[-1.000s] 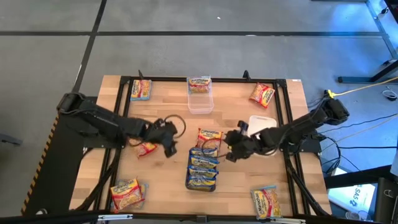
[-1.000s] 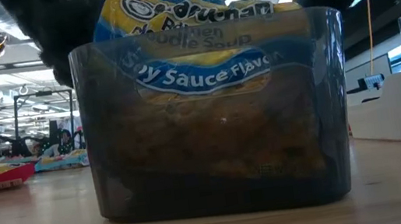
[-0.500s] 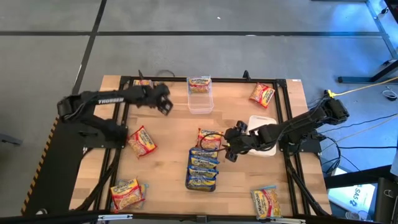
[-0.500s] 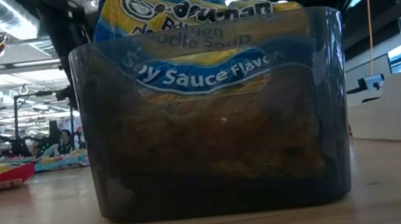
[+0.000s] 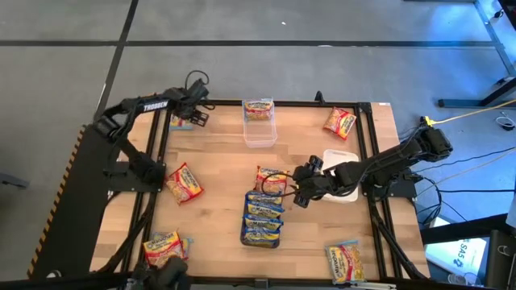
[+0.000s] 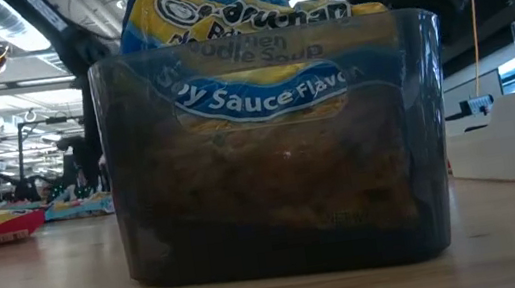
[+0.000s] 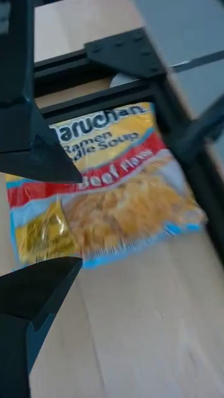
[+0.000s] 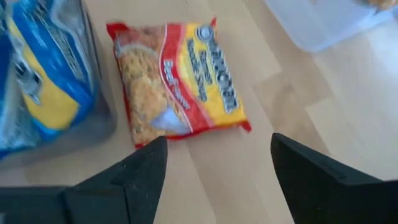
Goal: Sort Maruchan noodles
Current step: Put the top left light blue noodle pack into the transparent bin
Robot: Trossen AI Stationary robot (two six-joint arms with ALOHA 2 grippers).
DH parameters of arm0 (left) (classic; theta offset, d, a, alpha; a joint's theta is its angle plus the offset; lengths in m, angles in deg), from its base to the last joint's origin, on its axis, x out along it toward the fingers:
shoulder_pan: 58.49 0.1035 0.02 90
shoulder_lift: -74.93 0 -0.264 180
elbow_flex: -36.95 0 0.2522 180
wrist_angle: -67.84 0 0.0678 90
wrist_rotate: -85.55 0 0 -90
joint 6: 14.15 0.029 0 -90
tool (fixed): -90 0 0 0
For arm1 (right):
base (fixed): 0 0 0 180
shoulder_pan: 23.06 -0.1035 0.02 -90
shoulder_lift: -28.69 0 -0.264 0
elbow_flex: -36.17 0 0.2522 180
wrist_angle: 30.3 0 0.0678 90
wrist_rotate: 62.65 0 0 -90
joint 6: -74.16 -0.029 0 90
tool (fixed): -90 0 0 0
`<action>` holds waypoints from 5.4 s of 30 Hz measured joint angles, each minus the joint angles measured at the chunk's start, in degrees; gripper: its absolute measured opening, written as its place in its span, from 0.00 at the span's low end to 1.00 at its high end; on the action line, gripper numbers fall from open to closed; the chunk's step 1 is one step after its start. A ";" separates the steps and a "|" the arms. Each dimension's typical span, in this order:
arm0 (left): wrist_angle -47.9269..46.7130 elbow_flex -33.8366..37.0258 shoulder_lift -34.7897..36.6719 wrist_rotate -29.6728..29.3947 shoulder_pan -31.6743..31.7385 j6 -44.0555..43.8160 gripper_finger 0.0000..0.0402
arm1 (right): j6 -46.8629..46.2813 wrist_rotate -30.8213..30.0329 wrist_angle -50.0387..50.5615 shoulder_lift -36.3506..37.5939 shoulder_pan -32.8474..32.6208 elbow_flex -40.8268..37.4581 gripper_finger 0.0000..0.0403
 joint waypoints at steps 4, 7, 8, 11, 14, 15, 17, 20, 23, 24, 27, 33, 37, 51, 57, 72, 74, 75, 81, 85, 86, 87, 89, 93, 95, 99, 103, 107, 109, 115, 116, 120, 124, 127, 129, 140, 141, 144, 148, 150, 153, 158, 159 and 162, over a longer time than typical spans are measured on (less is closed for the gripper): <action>-0.08 -0.09 -3.29 3.52 0.45 0.15 0.49 | -1.23 1.38 -0.22 -0.02 0.00 -2.05 0.65; -0.30 -0.22 -3.49 5.56 -1.91 0.28 0.49 | -1.31 1.67 -0.27 -0.04 -0.02 -2.30 0.65; -0.51 -0.22 -3.40 5.85 -3.34 0.30 0.49 | -1.25 1.65 -0.49 -0.04 -0.02 -2.28 0.65; -3.31 -0.24 -2.66 7.76 -7.77 0.39 0.49 | -1.14 1.65 -0.57 -0.04 -0.02 -2.28 0.65; -6.25 -0.16 -2.23 7.99 -13.44 0.40 0.49 | -1.14 1.66 -0.54 -0.04 -0.02 -2.28 0.65; -6.86 -0.11 -2.07 8.23 -15.22 0.39 0.49 | -1.14 1.65 -0.53 -0.04 -0.02 -2.28 0.65; -7.67 -0.11 -2.00 7.80 -18.89 0.60 0.48 | -1.12 1.67 -0.59 -0.04 -0.02 -2.28 0.65; -9.74 -0.02 -1.83 6.53 -23.56 0.55 0.47 | -1.12 1.82 -0.64 -0.04 -0.02 -2.28 0.65; -11.51 0.07 -0.37 8.07 -27.26 -0.16 0.46 | -1.07 3.50 -0.68 -0.04 -0.02 -2.26 0.65; -11.90 0.07 0.51 8.58 -28.15 -0.28 0.46 | -1.09 3.85 -0.70 -0.04 -0.02 -2.26 0.65; -12.98 0.07 4.53 11.09 -29.12 -0.28 0.46 | -1.10 4.25 -0.72 -0.04 -0.02 -2.26 0.65; -12.90 0.04 13.24 13.10 -22.77 -1.66 0.46 | -1.06 4.74 -2.10 -0.04 -0.02 -2.24 0.65; -12.75 0.04 14.50 15.97 -14.24 -0.44 0.46 | -1.07 4.87 -2.17 -0.04 -0.02 -2.24 0.65; -12.51 0.04 5.59 23.38 -1.94 5.02 0.46 | -0.24 5.17 -2.10 -0.04 -0.02 -2.24 0.65; -10.95 0.04 0.35 30.98 3.49 7.13 0.46 | 0.84 6.46 -2.10 -0.04 -0.04 -2.21 0.65; -6.85 0.02 -7.48 51.17 4.86 10.73 0.24 | 3.91 4.80 -2.46 -0.04 -0.04 -2.21 0.65; -6.55 0.02 -7.68 51.28 4.86 10.71 0.16 | 4.05 4.65 -2.73 -0.04 -0.01 -2.20 0.65; -6.28 0.02 -7.63 51.32 4.86 10.73 0.11 | 4.06 4.65 -2.80 -0.04 0.00 -2.19 0.65; -4.99 -0.02 -7.17 50.58 4.03 10.51 0.01 | 3.99 5.97 -2.87 -0.04 0.00 -2.19 0.65; -4.82 0.07 -3.69 46.76 1.56 10.66 0.00 | 3.49 9.84 -2.87 -0.04 -0.02 -2.19 0.65; -4.90 0.07 -2.19 45.88 0.59 10.45 0.00 | 3.39 10.67 -2.87 -0.04 -0.04 -2.17 0.65; -5.29 0.09 -0.47 44.06 -0.43 10.32 0.00 | 3.33 11.08 -2.87 -0.04 -0.04 -2.17 0.65; -6.87 0.08 3.32 41.12 -2.93 10.27 0.00 | 2.82 11.23 -2.69 0.19 -0.04 -2.08 0.65; -8.20 0.07 10.66 37.09 -9.16 8.69 0.00 | 3.47 11.08 -1.81 1.16 0.00 -0.19 0.65; -8.18 0.07 14.30 35.77 -12.47 7.72 0.00 | 3.84 11.05 -1.62 1.33 0.00 1.44 0.65; -8.36 0.07 20.64 32.38 -19.25 6.27 0.00 | 5.93 11.66 -1.80 1.33 0.00 5.70 0.65; -8.38 0.07 24.85 30.41 -25.32 5.66 0.00 | 8.00 10.84 -3.08 1.31 0.00 8.20 0.65; -7.04 0.07 26.70 27.68 -31.09 4.65 0.00 | 8.90 7.51 -8.52 1.20 0.64 9.02 0.65; -5.59 0.07 27.01 26.46 -34.08 4.59 0.00 | 9.44 8.93 -11.36 0.66 2.12 8.99 0.65; 0.89 0.07 27.09 24.71 -41.50 3.01 0.00 | 9.92 14.86 -23.96 -3.22 7.42 8.66 0.65; 1.83 0.07 27.05 24.63 -42.52 2.76 0.00 | 10.03 16.31 -25.85 -4.04 8.33 8.56 0.65; 4.25 0.05 27.07 23.62 -46.41 2.31 0.00 | 9.83 19.58 -32.23 -7.79 11.88 8.54 0.65; 4.51 0.04 27.07 20.98 -48.90 2.05 0.00 | 8.58 21.83 -37.58 -9.30 13.97 8.47 0.65; 4.66 0.04 27.07 19.68 -49.71 1.49 0.00 | 8.22 23.66 -39.43 -9.86 14.43 8.50 0.65; 4.95 0.04 27.07 19.50 -49.97 1.44 0.00 | 8.20 23.67 -39.43 -9.86 14.43 8.50 0.65; 5.33 0.04 27.07 19.52 -49.98 1.59 0.00 | 2.34 26.79 -39.29 -10.05 18.13 8.50 0.86; 5.63 0.04 27.07 19.54 -49.98 1.60 0.00 | 1.93 26.66 -40.33 -10.85 18.12 8.54 0.87; 6.33 0.04 27.07 19.38 -49.98 1.67 0.00 | 1.65 27.74 -41.93 -12.84 18.02 8.45 0.90; 7.17 0.04 27.07 19.00 -49.96 1.90 0.00 | 0.52 28.71 -42.86 -15.82 17.97 10.17 0.90; 7.82 0.04 27.07 18.99 -49.98 2.64 0.00 | 0.42 28.67 -42.65 -17.41 18.01 10.97 0.90; 8.34 0.02 27.07 18.97 -50.02 2.73 0.00 | 0.36 28.65 -42.79 -18.97 18.01 12.12 0.90; 8.89 0.02 27.07 19.03 -50.02 2.82 0.00 | 1.36 28.67 -42.75 -20.04 18.01 13.11 0.77; 8.89 0.02 27.07 19.02 -50.02 2.82 0.00 | 1.93 28.67 -42.67 -20.04 18.00 13.17 0.73; 9.90 0.02 27.05 19.02 -50.02 2.80 0.00 | 3.88 28.69 -42.67 -20.04 17.99 13.39 0.60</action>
